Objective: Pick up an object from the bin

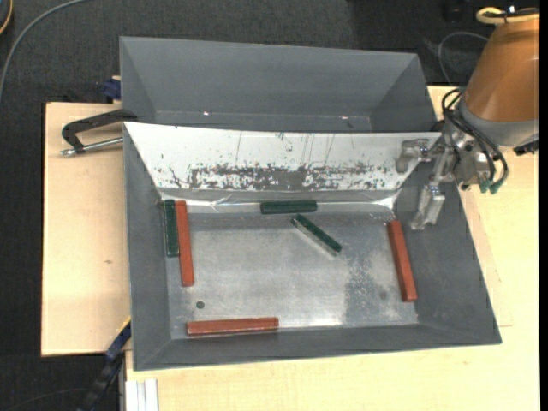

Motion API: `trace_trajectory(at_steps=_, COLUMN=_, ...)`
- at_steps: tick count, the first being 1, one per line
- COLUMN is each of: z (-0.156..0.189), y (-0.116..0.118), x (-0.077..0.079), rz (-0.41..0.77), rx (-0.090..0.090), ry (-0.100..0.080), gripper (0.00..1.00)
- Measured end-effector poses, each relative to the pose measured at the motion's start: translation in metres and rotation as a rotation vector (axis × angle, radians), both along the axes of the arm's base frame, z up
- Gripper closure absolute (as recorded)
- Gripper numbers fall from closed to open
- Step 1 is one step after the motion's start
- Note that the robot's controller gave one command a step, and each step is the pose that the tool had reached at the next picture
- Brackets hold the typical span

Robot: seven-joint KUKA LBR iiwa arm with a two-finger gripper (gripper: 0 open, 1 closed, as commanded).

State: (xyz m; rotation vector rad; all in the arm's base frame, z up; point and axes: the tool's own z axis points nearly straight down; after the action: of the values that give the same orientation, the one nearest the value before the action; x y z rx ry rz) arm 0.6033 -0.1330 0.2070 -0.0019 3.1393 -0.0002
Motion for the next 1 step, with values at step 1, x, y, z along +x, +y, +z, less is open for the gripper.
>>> trace_trajectory(at_steps=1, z=-0.0827, y=0.0486, x=-0.0055, rz=-0.262, rx=0.004, ry=0.008, gripper=0.0)
